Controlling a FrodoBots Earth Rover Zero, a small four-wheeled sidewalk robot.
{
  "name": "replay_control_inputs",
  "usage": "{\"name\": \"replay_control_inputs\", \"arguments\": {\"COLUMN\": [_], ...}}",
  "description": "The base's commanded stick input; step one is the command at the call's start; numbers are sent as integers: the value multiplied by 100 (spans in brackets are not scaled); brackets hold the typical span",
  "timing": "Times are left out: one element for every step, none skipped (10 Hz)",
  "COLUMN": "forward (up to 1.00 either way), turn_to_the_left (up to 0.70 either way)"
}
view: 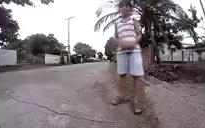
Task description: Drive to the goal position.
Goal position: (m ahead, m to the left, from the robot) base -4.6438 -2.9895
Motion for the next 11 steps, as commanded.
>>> {"name": "replay_control_inputs", "arguments": {"forward": [0,0,0,0,0,0,0,0,0,0,0], "turn_to_the_left": [0,0,0,0,0,17,45,45,16,0,0]}}
